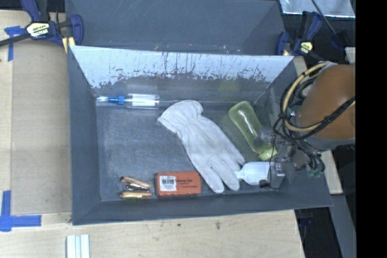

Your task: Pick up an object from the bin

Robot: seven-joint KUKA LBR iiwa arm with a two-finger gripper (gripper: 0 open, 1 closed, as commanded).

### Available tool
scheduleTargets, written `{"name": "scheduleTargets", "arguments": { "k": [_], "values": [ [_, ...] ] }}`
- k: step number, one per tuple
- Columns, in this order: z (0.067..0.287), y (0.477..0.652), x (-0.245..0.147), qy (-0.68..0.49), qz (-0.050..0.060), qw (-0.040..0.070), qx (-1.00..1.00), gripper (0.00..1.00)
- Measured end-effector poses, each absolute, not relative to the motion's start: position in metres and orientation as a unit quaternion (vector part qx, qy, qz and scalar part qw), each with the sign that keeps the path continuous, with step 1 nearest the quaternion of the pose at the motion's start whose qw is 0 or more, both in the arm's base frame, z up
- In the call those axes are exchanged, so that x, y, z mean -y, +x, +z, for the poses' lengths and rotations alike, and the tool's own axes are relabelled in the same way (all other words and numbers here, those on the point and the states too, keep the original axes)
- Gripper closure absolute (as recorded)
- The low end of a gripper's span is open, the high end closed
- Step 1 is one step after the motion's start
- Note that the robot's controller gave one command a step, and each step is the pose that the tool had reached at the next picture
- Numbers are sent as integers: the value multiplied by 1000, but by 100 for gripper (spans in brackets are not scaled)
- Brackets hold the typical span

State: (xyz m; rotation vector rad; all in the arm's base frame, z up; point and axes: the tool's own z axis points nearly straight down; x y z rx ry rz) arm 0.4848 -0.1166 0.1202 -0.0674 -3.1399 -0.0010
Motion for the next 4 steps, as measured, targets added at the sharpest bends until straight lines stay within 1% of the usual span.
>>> {"name": "scheduleTargets", "arguments": {
  "k": [1,2,3,4],
  "values": [
    [157,488,128,71,1,-2,997,0],
    [83,493,127,-31,0,-9,999,0],
    [55,494,126,57,-3,-8,998,100],
    [58,494,127,68,-2,-9,998,100]
  ]
}}
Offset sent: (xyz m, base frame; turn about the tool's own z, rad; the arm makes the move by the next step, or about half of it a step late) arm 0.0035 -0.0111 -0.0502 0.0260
